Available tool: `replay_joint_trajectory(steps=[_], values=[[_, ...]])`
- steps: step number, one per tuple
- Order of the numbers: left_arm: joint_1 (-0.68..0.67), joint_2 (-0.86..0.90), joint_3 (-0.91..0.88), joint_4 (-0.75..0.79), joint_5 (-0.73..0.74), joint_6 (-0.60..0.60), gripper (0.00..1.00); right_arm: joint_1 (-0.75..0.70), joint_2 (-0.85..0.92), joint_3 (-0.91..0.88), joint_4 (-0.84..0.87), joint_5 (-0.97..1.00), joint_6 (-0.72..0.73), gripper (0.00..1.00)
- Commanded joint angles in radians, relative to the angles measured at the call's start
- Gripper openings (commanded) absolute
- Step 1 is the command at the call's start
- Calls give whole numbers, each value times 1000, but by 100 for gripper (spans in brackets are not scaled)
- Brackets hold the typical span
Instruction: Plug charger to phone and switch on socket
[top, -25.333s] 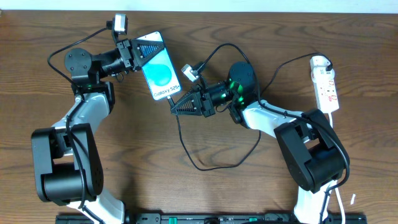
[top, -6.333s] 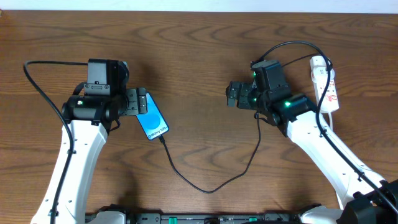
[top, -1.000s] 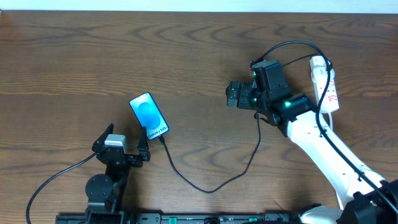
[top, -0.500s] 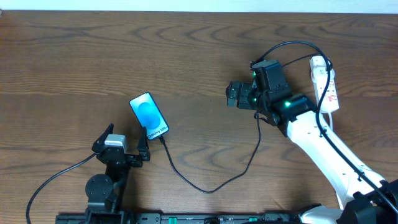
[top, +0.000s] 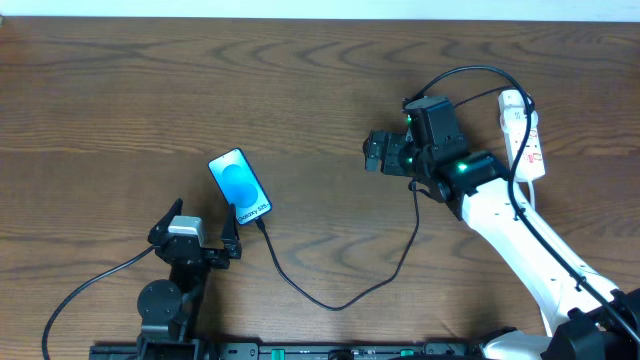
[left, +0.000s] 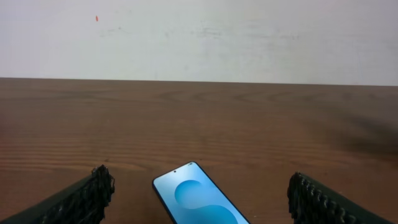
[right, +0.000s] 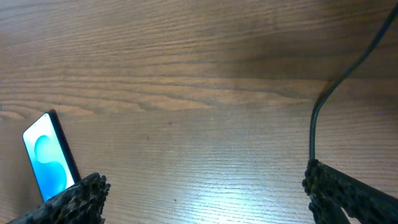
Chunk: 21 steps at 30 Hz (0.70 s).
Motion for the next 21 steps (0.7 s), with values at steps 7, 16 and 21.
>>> replay_joint_trajectory(steps=[7,16,21], values=[[-2,-7,-9,-45,24,18,91,-2,-8,3,0,16,-8,99],[-2,-7,-9,-45,24,18,91,14,-12,0,0,190,-8,99],[-2,-7,-9,-44,24,18,92,50,-35,-5,0,286,-8,99]])
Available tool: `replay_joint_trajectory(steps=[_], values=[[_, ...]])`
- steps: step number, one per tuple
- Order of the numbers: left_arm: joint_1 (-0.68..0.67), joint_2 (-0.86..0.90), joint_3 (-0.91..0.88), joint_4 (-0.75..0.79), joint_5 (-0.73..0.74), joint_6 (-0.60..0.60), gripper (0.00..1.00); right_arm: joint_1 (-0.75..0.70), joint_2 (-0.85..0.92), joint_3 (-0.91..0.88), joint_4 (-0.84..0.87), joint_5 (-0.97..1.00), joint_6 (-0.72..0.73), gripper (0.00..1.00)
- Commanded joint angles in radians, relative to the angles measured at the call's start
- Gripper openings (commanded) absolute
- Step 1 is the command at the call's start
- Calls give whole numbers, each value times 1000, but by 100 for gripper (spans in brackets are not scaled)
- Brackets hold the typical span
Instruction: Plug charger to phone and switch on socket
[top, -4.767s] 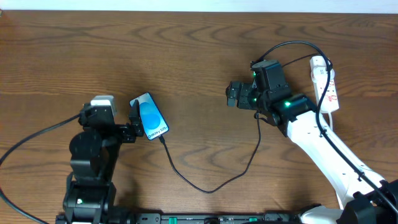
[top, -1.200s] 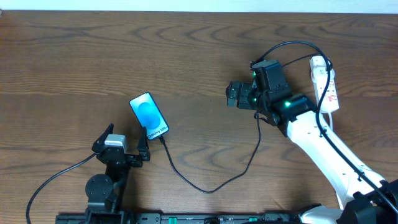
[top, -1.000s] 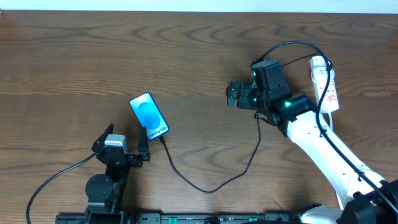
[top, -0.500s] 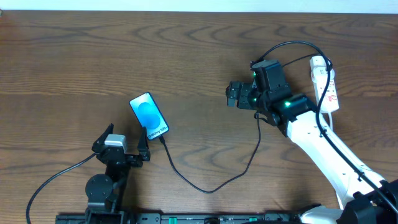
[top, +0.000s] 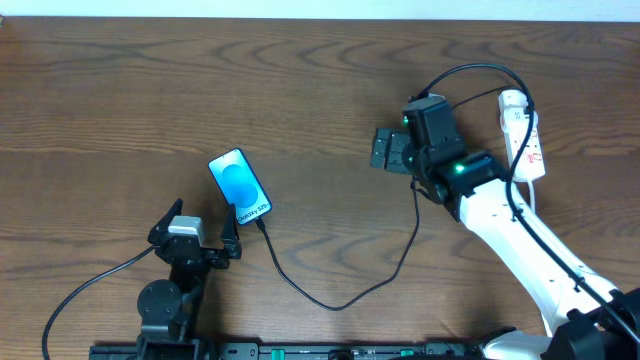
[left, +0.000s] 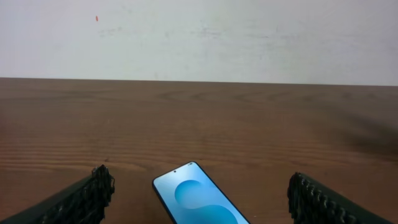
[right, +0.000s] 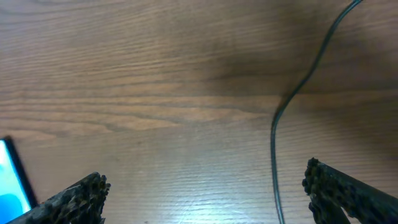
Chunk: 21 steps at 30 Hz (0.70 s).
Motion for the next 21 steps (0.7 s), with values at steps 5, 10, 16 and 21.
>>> replay_joint_trajectory(steps=[5,10,16,21], values=[[-2,-7,-9,-45,23,18,91,23,-143,-90,6,203,-7,99],[-2,-7,-9,-45,23,18,91,16,-274,-280,130,200,-7,99],[-2,-7,-9,-44,23,18,91,16,-438,-538,377,200,-8,99],[-2,-7,-9,-44,23,18,92,16,-590,-704,541,200,-62,99]])
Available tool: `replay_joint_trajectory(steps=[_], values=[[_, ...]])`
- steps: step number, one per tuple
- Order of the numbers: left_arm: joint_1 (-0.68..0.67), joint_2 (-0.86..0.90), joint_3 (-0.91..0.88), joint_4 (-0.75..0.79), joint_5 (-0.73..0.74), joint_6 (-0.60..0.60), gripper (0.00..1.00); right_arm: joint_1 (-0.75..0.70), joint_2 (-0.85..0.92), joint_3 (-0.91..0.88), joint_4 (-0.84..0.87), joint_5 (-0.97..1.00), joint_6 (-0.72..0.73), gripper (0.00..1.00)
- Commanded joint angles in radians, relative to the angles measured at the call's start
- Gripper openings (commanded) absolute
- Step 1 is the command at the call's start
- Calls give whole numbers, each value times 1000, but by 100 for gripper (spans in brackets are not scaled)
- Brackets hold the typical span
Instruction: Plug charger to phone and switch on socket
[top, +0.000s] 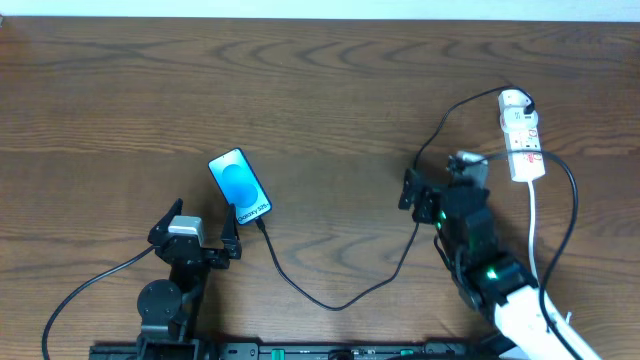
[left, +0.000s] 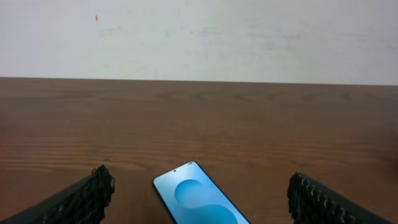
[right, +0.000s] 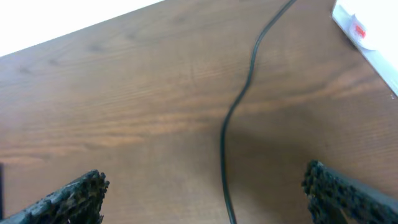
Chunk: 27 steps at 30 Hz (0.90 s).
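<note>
The phone (top: 240, 186) lies face up, its screen lit blue, left of the table's centre; it also shows as the phone (left: 198, 200) between my left fingers. A black charger cable (top: 338, 300) meets its near end, loops across the table and runs up to the white power strip (top: 522, 135) at the far right. My left gripper (top: 198, 222) rests open just short of the phone. My right gripper (top: 436, 176) is open and empty over the cable (right: 239, 106), left of the power strip (right: 367, 37), which carries a red switch.
The wooden table (top: 330, 90) ends at a white wall along its far edge. The left arm's own lead (top: 80, 290) trails off to the near left. A white lead (top: 530, 230) hangs from the power strip toward the near edge, beside the right arm.
My right arm has drawn back toward the near edge and to the right; its gripper now faces the power strip and the far wall. Phone, cable and left arm are unchanged.
At first my right gripper was open over mid-table, with the phone in its view and the cable joined to the phone. Then it was a little further right, the phone at the edge of its view. Now it sits back near the power strip, still open.
</note>
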Motion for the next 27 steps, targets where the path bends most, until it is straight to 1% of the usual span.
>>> replay_joint_trajectory(steps=[1,7,16,19,22,27], values=[[-2,-7,-12,-40,23,18,91,-3,-103,-85,68,20,-78,99],[-2,-7,-12,-40,23,18,91,-10,-292,-194,89,19,-171,99],[-2,-7,-12,-40,23,18,92,-105,-492,-309,89,18,-177,99],[-2,-7,-12,-41,23,18,91,-141,-560,-363,89,-35,-228,99],[-2,-7,-12,-41,23,18,91,-182,-621,-425,90,-67,-237,99],[-2,-7,-12,-40,23,18,91,-233,-706,-433,-2,-80,-246,99]])
